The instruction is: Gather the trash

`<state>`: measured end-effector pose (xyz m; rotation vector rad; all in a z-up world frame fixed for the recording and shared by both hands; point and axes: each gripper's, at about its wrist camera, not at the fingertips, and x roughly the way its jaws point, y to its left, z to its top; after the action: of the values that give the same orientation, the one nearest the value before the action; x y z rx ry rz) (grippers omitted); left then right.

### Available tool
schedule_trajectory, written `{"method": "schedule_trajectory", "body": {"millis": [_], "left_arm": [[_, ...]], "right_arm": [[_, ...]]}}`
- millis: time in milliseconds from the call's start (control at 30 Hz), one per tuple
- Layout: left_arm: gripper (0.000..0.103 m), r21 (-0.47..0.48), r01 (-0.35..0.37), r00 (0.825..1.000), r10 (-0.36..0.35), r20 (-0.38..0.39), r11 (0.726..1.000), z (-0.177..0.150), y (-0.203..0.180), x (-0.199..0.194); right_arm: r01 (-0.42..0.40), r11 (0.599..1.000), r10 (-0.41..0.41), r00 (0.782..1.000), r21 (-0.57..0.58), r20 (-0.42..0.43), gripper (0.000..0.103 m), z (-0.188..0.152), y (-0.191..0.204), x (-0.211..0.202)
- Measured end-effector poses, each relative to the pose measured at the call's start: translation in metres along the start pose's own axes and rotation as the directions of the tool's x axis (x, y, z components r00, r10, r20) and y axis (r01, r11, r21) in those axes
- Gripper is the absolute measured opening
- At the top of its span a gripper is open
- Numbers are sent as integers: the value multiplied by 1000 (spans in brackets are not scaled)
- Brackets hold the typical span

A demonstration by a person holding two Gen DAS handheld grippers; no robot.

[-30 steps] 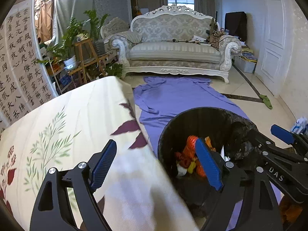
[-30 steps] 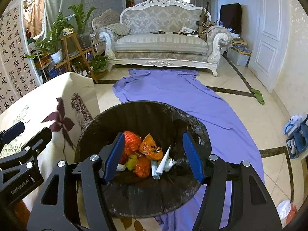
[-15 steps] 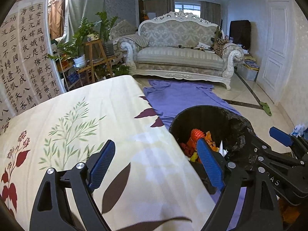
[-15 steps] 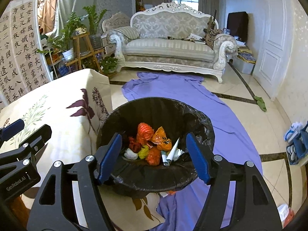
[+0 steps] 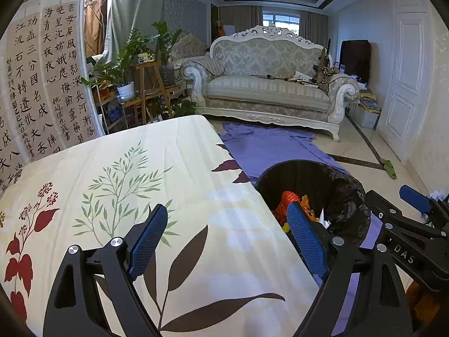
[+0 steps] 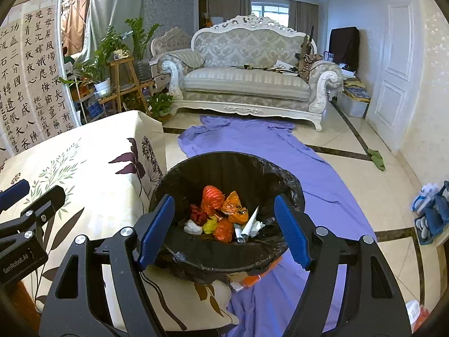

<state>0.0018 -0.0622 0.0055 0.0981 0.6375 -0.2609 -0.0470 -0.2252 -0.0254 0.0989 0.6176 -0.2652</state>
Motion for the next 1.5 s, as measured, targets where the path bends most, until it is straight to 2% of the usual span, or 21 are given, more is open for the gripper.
{"method": "schedule_trajectory", "body": {"millis": [1500], "left_arm": [[84, -6, 21, 1000, -21, -14, 1000, -1, -8, 0]], "right_arm": [[10, 1000, -10, 1000, 4, 9, 72, 2, -4, -2]]}}
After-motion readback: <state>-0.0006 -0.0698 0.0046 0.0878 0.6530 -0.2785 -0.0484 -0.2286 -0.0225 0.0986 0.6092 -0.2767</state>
